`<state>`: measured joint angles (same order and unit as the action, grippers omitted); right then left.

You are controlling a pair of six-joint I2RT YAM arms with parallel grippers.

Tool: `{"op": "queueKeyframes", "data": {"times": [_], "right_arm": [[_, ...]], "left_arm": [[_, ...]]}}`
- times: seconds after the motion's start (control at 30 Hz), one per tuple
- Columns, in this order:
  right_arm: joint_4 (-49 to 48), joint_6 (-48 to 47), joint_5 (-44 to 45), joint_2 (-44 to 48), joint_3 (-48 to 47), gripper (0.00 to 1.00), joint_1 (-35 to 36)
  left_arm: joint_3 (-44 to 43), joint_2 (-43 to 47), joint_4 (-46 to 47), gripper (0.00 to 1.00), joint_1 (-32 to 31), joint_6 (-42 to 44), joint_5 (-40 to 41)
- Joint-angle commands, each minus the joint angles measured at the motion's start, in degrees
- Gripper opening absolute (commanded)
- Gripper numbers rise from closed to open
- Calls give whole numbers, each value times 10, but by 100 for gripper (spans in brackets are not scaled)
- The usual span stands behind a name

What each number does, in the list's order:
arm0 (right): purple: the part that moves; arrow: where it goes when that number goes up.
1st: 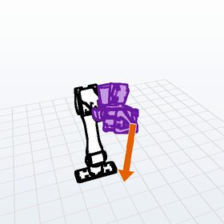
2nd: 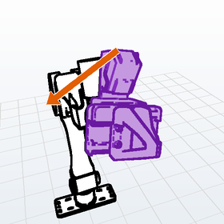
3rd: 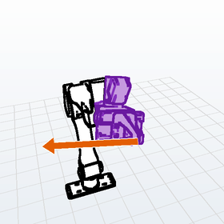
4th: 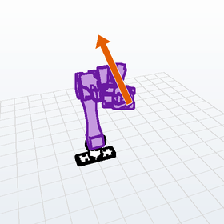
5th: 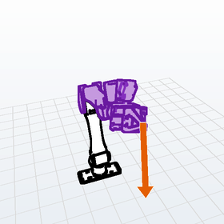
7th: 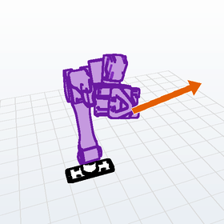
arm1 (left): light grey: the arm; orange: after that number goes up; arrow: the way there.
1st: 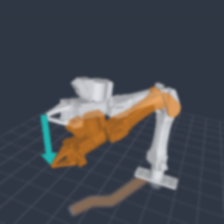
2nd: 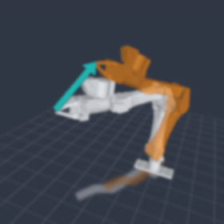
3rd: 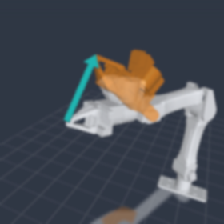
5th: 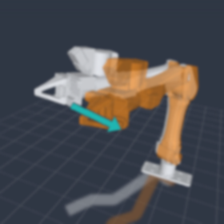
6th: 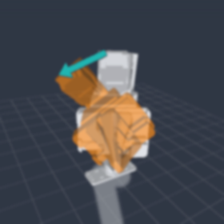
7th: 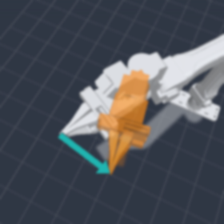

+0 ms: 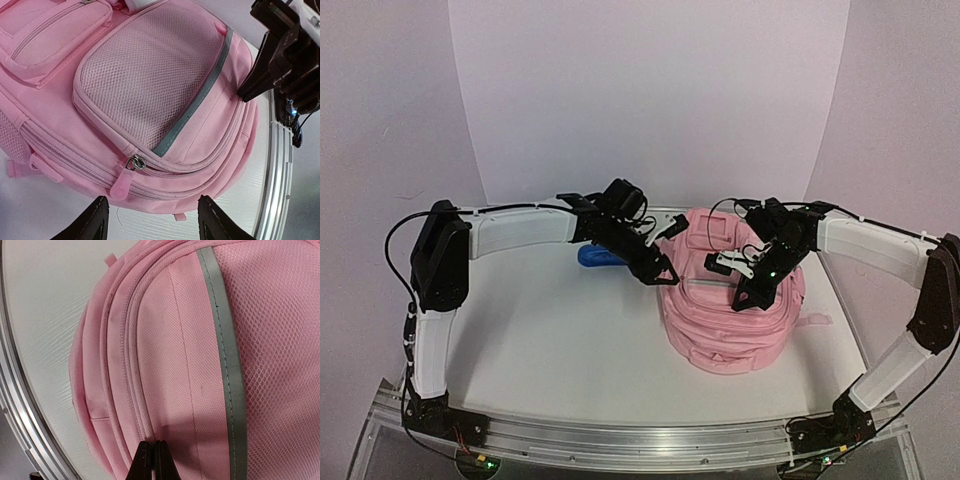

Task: Pack the student bag
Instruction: Zip the student bag at the center of the board.

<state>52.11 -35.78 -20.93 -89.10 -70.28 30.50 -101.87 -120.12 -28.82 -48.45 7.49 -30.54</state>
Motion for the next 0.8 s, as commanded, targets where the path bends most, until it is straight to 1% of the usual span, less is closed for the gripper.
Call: {"op": "queueKeyframes", "data": {"times": [0.0, 0.1, 0.27, 0.47, 0.7, 0.77], "right_arm": [[33, 10, 5, 1, -8, 0, -8], [33, 11, 7, 0, -8, 0, -7], [33, 12, 8, -2, -6, 0, -8], [32, 15, 8, -3, -5, 0, -8], [31, 18, 7, -7, -6, 0, -9], [31, 19, 7, -8, -7, 0, -9]], "left_arm": [[-35, -16, -29, 58, -8, 71, 34], [-28, -15, -21, 54, -9, 86, 44], [-34, -27, -15, 43, -10, 108, 58], [-47, -47, -5, 39, -12, 120, 56], [-63, -66, 4, 39, -16, 123, 56], [-72, -73, 0, 37, -18, 123, 53]]}}
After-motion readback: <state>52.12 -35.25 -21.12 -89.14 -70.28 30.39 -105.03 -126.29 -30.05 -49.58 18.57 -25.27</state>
